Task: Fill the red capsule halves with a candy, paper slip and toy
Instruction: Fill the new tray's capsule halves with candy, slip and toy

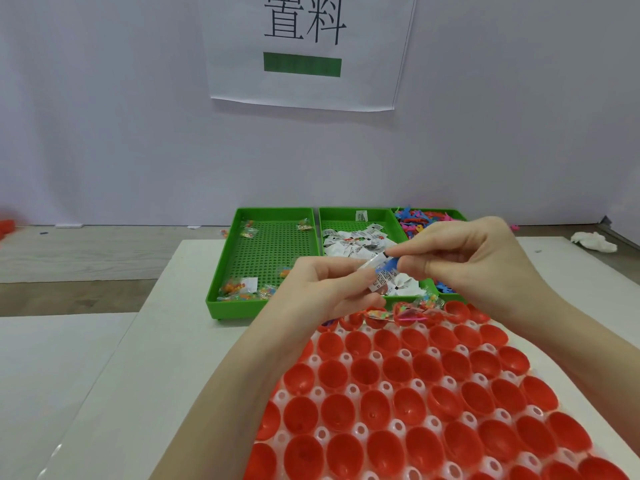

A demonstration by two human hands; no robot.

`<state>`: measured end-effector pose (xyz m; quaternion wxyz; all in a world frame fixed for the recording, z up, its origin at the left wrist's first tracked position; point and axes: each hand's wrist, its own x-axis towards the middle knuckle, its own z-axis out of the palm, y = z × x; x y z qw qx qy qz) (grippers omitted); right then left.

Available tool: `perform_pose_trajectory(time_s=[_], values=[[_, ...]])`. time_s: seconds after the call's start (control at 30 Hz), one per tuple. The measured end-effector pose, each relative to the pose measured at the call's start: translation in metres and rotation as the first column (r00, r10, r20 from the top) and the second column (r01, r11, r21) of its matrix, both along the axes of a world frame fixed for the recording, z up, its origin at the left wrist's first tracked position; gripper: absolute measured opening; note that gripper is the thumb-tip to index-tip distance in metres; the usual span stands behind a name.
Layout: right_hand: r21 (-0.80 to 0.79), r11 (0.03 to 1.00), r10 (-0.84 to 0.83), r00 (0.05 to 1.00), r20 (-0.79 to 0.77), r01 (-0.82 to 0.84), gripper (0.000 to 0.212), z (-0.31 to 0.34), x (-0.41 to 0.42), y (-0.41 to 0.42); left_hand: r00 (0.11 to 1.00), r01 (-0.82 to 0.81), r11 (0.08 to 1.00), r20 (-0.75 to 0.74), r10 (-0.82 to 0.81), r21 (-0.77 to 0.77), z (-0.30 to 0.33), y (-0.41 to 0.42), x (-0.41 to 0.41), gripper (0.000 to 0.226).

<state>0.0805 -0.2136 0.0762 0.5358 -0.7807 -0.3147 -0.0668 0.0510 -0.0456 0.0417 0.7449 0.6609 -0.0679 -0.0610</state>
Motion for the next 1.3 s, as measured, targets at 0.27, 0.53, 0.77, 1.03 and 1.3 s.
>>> perform_pose_trajectory(time_s=[0.27,0.53,0.77,1.03,1.3], values=[[-0.087,0.994,-0.072,0.996,-0.051,0.067,0.033,-0.003,-0.002,-0.004,0.989,0.132,0.987,0.052,-0.137,0.093,0.0,-0.001,-0.003,0.028],[-0.131,0.988,-0.091,0.995,-0.036,0.085,0.024,-0.003,-0.013,-0.019,0.989,0.073,0.984,0.116,-0.093,0.163,0.003,-0.029,-0.01,0.023],[-0.192,0.97,-0.157,0.987,-0.025,0.149,0.033,0.001,-0.016,-0.039,0.984,-0.067,0.96,0.179,0.018,0.272,0.01,-0.057,-0.006,0.02],[-0.148,0.923,-0.365,0.93,-0.035,0.356,0.017,-0.014,0.015,-0.071,0.948,-0.207,0.798,0.319,0.019,0.566,0.019,-0.078,0.037,0.03],[-0.351,0.819,-0.504,0.862,-0.06,0.454,0.007,-0.062,0.044,-0.087,0.93,-0.198,0.366,0.292,-0.224,0.909,-0.02,-0.094,0.068,0.046]])
